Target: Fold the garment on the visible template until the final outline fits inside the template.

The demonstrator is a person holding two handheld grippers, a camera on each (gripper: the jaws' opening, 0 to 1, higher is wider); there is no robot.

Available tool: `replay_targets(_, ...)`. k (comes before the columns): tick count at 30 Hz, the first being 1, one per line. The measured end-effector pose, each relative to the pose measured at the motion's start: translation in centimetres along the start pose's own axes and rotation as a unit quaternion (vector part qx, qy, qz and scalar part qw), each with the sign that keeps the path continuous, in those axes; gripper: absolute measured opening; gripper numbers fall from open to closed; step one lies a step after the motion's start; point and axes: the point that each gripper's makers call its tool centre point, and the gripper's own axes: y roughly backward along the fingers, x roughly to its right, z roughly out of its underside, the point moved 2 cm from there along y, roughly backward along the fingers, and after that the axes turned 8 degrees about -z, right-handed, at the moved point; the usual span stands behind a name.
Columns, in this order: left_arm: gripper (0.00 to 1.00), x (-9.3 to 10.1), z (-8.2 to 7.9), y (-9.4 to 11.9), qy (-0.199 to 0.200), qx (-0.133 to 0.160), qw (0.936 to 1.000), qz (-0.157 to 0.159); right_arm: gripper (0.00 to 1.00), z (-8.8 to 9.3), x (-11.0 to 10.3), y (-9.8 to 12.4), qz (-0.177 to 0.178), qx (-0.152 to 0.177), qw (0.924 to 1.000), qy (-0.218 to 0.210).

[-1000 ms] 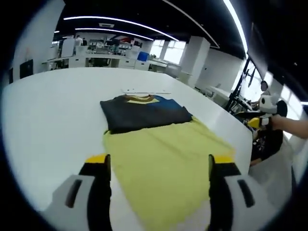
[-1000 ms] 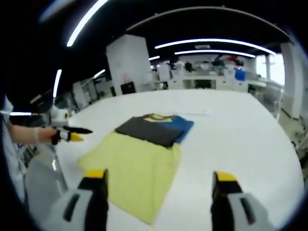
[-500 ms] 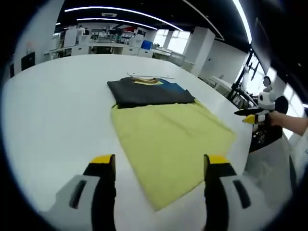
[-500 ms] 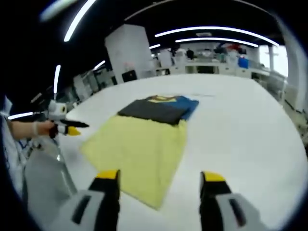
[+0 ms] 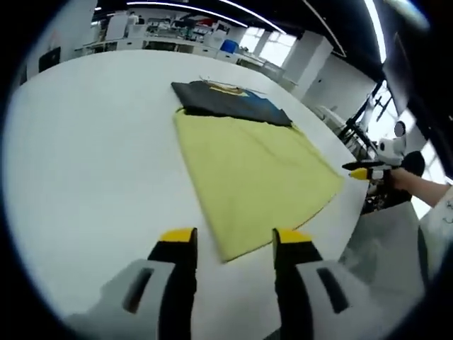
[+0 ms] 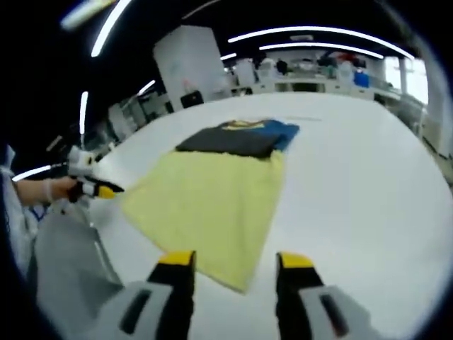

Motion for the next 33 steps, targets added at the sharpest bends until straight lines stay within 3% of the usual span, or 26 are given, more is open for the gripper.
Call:
replay_targets(3,0.33,-0.4,0.3,-0.1,0.017,-0.001,0.9998,-0.005,0.32,0.5,0.1,-0.1,0.0,-0.007,0.9999,-0.014)
replay_targets(17,0.17,-0.2,0.9,-0.3,0.044,-0.018,0.9989,-0.009,0.18,2.0,0.4,-0.6,-0.002,-0.022,0.9982,-0.056)
replay_targets(25,0.07,-0.5,1.3,-0.7,0.071,-0.03,0.997,-0.01,0.01,2.5,0.7,-0.8,0.001,-0.019,0.9955,-0.093)
replay_targets(27,0.0,-0.9,1.5,-0.8,0.083,-0.033,0.9959,-0.016,0.0,2.7,0.7,-0.7,-0.001,-0.022,0.9946,-0.102)
replay_targets(29,0.0,-1.0,1.8,-0.7,0.123,-0.031,0.9918,-0.009,0.0,2.7,1.1,-0.8,-0.004,-0.019,0.9939,-0.108)
replay_targets(33,0.0,-0.7,1.6,-0.2,0.122,-0.022,0.9922,-0.012,0.0,2.4,0.4,-0.1,-0.013,-0.016,0.9936,-0.111)
